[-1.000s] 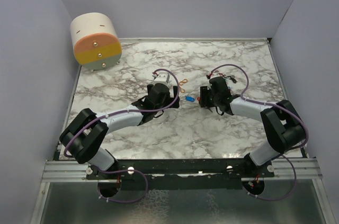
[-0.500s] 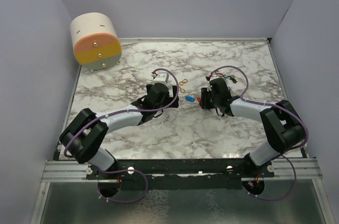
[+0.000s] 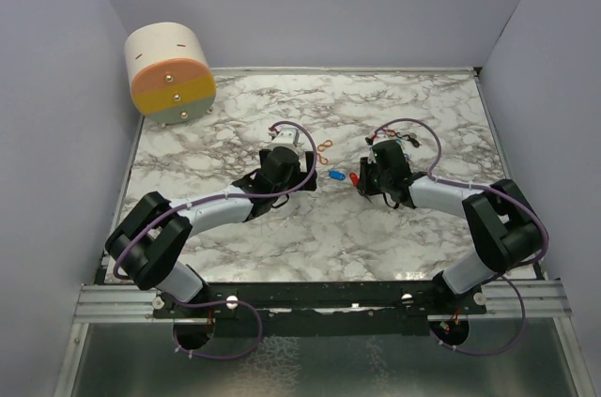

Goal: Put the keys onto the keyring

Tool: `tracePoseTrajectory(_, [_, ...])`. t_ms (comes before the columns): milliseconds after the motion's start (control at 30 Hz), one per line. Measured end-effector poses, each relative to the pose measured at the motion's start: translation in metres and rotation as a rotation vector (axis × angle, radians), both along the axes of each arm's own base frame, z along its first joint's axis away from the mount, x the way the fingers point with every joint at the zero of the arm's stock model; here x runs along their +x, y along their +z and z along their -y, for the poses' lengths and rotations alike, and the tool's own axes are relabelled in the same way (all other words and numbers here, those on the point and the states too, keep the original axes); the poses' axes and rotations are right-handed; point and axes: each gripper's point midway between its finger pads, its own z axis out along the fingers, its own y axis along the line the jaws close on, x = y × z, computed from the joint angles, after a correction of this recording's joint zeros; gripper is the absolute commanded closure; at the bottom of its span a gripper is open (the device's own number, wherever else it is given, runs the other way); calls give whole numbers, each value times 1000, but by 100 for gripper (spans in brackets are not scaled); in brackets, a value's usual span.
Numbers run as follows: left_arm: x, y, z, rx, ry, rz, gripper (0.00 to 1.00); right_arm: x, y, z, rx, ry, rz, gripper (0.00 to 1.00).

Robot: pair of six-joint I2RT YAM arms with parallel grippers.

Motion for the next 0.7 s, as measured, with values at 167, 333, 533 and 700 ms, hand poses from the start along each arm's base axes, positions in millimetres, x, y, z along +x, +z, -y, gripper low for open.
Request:
tracePoseTrajectory(167, [1,0,-1,0,3,0,2,-3,-1,0,2,4,-7,93])
tracePoseTrajectory(333, [1,0,-1,0,5,0,1,-5,-1,0,5,4,-15,99])
tracePoseTrajectory(533, [0,-1,-2,2,4,-3,2,-7,5,1,11,6,0,99])
tracePoseTrajectory(700, [1,-2,-2,2,5,-4,2,-7,31,2,40,14,77,99])
